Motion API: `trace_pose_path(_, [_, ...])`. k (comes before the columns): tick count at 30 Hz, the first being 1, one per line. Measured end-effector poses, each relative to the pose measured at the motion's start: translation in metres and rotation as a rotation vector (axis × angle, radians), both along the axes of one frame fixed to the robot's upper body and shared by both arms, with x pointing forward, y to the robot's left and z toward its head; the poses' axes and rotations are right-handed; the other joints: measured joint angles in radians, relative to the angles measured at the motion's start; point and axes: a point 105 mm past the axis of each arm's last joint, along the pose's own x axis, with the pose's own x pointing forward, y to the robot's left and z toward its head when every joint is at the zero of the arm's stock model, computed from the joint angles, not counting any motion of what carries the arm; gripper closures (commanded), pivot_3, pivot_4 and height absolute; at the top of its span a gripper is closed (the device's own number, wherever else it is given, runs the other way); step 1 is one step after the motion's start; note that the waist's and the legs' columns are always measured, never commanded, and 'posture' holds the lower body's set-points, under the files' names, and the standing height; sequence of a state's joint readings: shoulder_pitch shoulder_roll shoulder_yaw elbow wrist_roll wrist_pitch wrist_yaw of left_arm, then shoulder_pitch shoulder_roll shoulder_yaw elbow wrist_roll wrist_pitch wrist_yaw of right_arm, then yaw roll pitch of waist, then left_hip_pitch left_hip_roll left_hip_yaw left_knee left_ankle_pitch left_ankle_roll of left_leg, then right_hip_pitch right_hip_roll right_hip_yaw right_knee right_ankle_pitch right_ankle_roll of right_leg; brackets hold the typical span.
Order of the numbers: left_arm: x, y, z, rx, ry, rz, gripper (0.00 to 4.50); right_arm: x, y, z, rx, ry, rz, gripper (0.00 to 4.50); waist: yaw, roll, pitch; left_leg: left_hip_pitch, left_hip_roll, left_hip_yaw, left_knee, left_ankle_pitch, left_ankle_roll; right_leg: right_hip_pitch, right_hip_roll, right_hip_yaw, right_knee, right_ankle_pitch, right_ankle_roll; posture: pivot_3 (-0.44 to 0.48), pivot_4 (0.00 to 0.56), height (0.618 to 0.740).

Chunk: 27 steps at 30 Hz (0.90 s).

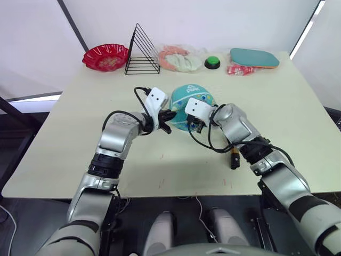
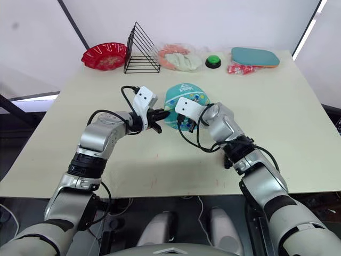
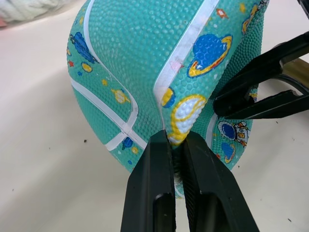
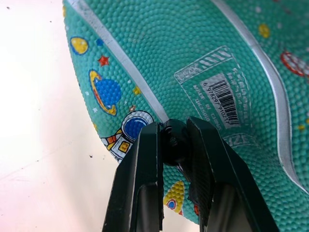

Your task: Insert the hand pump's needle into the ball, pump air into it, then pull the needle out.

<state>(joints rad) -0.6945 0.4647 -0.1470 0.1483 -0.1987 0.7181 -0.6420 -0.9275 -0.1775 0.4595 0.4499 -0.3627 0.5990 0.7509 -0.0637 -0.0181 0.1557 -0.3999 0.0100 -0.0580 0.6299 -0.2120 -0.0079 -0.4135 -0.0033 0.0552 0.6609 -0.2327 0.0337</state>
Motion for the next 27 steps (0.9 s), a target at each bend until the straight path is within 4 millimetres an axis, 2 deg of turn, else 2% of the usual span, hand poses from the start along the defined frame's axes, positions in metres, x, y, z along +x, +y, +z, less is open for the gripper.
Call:
trace_pose_path(1, [0.001, -0.001, 0.000, 0.000, 0.000, -0.003, 4.50, -0.001, -0.001, 0.000, 0.011, 0.002, -0.003, 3.18, 0.001, 0.000, 0.000, 0.000, 0.000, 0.000, 0.000, 0.000, 0.000, 0.000, 0.000, 0.000, 0.000, 0.000, 0.000, 0.000, 0.150, 0.740])
trace_pose_path(2, [0.001, -0.001, 0.000, -0.001, -0.001, -0.004, 4.50, -0.001, -0.002, -0.001, 0.020, 0.008, -0.004, 2.89, 0.003, 0.000, 0.000, 0.000, 0.000, 0.000, 0.000, 0.000, 0.000, 0.000, 0.000, -0.001, 0.000, 0.000, 0.000, 0.000, 0.150, 0.740])
trace_pose_path(4, [0.002, -0.002, 0.001, -0.003, -0.003, -0.008, 4.50, -0.005, -0.006, -0.008, 0.043, 0.032, -0.011, 1.72, 0.007, 0.000, 0.002, 0.000, 0.000, -0.001, 0.000, 0.000, 0.000, 0.000, 0.000, -0.001, 0.000, 0.000, 0.000, 0.000, 0.150, 0.740])
trace_pose_path(6, [0.003, -0.003, 0.003, -0.003, -0.009, -0.008, 4.50, -0.006, -0.010, -0.003, 0.069, 0.025, -0.017, 0.71, 0.008, 0.001, 0.005, -0.001, 0.000, -0.001, 0.000, 0.000, 0.000, 0.000, 0.000, -0.001, 0.000, 0.000, 0.000, 0.000, 0.150, 0.740])
trace_pose_path(9, [0.003, -0.005, 0.004, -0.004, -0.015, -0.011, 4.50, -0.010, -0.025, 0.008, 0.097, 0.006, -0.036, 0.71, 0.019, 0.002, 0.010, -0.002, 0.000, -0.001, 0.000, 0.000, 0.000, 0.000, 0.000, -0.001, -0.001, 0.000, 0.000, 0.000, 0.150, 0.740])
trace_pose_path(13, [0.004, -0.007, 0.007, -0.006, -0.025, -0.015, 4.50, -0.025, -0.042, 0.032, 0.142, -0.029, -0.021, 0.71, 0.023, 0.002, 0.014, -0.004, 0.000, -0.002, 0.000, 0.000, 0.000, -0.001, 0.000, -0.002, -0.002, 0.000, 0.000, 0.000, 0.150, 0.740])
trace_pose_path(15, [0.004, -0.008, 0.008, -0.008, -0.027, -0.019, 4.50, -0.037, -0.048, 0.039, 0.170, -0.034, -0.002, 0.71, 0.027, 0.002, 0.015, -0.006, 0.000, -0.003, 0.000, 0.000, 0.000, -0.002, -0.001, -0.004, -0.002, 0.000, 0.000, 0.000, 0.150, 0.740])
trace_pose_path(16, [0.003, -0.009, 0.009, -0.014, -0.030, -0.022, 4.50, -0.057, -0.062, 0.048, 0.204, -0.029, 0.023, 0.71, 0.028, 0.002, 0.015, -0.011, -0.001, -0.006, 0.003, 0.000, 0.000, -0.004, -0.001, -0.007, -0.003, 0.000, 0.001, 0.000, 0.150, 0.740])
trace_pose_path(21, [0.001, -0.008, 0.011, -0.028, -0.026, -0.022, 4.50, -0.087, -0.089, 0.074, 0.290, -0.045, 0.023, 0.71, 0.025, 0.001, 0.020, -0.013, -0.001, -0.006, 0.005, 0.000, 0.000, -0.006, -0.003, -0.009, -0.003, 0.000, 0.001, 0.000, 0.150, 0.740])
trace_pose_path(22, [0.000, -0.007, 0.011, -0.030, -0.025, -0.021, 3.72, -0.092, -0.093, 0.077, 0.301, -0.048, 0.024, 0.66, 0.024, 0.001, 0.021, -0.013, -0.001, -0.007, 0.005, 0.000, 0.000, -0.006, -0.002, -0.009, -0.003, 0.000, 0.001, 0.000, 0.150, 0.740])
trace_pose_path(23, [0.000, -0.007, 0.012, -0.034, -0.023, -0.022, 3.51, -0.096, -0.096, 0.080, 0.315, -0.048, 0.022, 0.66, 0.023, 0.001, 0.021, -0.013, -0.001, -0.007, 0.005, 0.000, 0.000, -0.006, -0.002, -0.009, -0.003, 0.000, 0.001, 0.000, 0.150, 0.740])
trace_pose_path(26, [-0.006, -0.007, 0.012, -0.063, -0.005, -0.036, 2.14, -0.118, -0.114, 0.087, 0.372, -0.046, 0.019, 0.66, 0.026, 0.000, 0.023, -0.015, -0.001, -0.008, 0.005, 0.000, 0.000, -0.007, -0.002, -0.009, -0.003, 0.000, 0.001, 0.000, 0.150, 0.740])
trace_pose_path(27, [-0.006, -0.007, 0.012, -0.065, -0.005, -0.036, 1.80, -0.119, -0.115, 0.088, 0.374, -0.046, 0.019, 0.66, 0.027, 0.000, 0.023, -0.015, -0.001, -0.008, 0.005, 0.000, 0.000, -0.007, -0.002, -0.009, -0.004, 0.000, 0.001, 0.000, 0.150, 0.740])
